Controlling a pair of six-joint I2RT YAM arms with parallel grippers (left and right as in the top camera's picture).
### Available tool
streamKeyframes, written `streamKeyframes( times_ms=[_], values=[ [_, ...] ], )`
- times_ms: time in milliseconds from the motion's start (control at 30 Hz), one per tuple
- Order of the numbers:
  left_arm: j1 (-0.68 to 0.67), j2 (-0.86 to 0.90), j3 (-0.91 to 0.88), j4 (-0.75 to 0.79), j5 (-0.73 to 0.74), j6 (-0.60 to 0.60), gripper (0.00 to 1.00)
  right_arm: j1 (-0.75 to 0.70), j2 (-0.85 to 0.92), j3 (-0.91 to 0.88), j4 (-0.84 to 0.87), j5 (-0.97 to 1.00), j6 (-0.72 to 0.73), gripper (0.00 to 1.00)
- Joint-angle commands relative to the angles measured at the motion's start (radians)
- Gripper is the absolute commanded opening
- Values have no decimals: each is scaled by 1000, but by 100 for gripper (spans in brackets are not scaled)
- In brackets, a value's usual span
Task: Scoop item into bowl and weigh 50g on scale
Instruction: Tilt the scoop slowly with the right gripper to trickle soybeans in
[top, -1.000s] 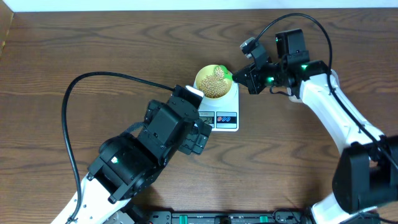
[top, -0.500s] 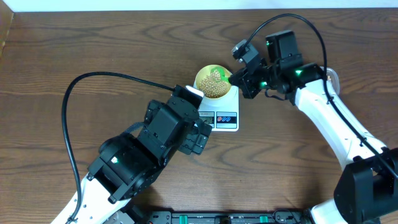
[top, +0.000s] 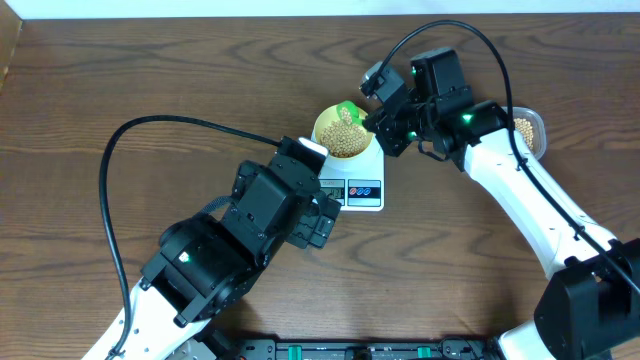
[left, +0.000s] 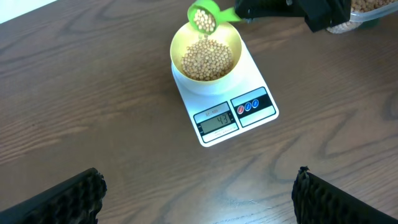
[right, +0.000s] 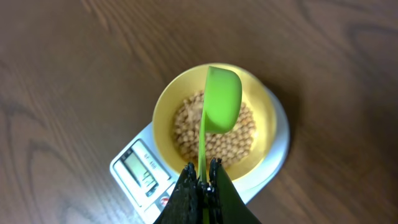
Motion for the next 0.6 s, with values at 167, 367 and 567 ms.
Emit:
streamKeyframes(
  times_ms=[167, 367, 567],
  values=[
    [3, 2, 5, -3, -10, -2, 98, 6, -15, 26, -12, 31, -20, 1],
    [3, 2, 5, -3, -10, -2, 98, 6, -15, 26, -15, 30, -4, 1],
    [3, 2, 5, -3, -10, -2, 98, 6, -15, 26, -42, 27, -1, 1]
  ],
)
